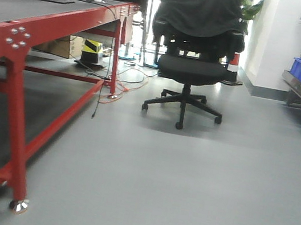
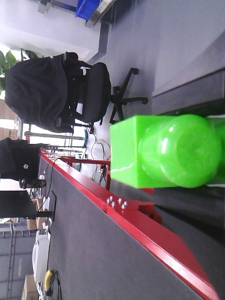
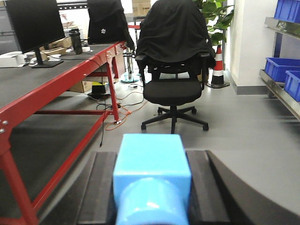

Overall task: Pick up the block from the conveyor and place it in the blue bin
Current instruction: 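Drive the base to the steel shelf of blue bins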

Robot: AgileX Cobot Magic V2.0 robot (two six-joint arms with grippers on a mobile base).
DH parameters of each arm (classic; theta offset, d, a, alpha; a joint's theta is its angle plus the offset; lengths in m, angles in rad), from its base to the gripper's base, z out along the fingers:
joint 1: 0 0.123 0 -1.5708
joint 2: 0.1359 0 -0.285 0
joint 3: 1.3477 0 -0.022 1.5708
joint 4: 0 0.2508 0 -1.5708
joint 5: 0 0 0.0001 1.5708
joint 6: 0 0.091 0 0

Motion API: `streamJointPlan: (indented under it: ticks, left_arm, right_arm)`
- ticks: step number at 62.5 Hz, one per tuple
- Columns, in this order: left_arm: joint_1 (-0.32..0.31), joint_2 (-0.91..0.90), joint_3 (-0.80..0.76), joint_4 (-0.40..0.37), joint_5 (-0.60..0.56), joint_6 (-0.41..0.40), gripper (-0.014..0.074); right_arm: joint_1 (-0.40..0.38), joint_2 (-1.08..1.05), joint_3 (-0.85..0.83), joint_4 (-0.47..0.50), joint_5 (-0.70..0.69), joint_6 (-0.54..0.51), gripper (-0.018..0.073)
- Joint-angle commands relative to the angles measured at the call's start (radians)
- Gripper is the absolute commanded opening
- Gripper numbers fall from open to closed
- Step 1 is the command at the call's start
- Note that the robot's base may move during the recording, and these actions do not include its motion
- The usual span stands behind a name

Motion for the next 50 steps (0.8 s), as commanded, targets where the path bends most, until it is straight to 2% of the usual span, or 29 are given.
streamJointPlan:
  ticks: [1, 50]
  left_arm:
    - [0.002, -0.008, -0.001, 0.002, -0.019, -0.002, -0.0111]
    - [0.002, -0.008, -0.001, 0.002, -0.019, -0.002, -0.0111]
  right_arm:
    - [0.001, -0.004, 0.003, -0.009, -0.025, -0.008, -0.0162]
    - [0.001, -0.004, 0.003, -0.009, -0.027, -0.008, -0.0162]
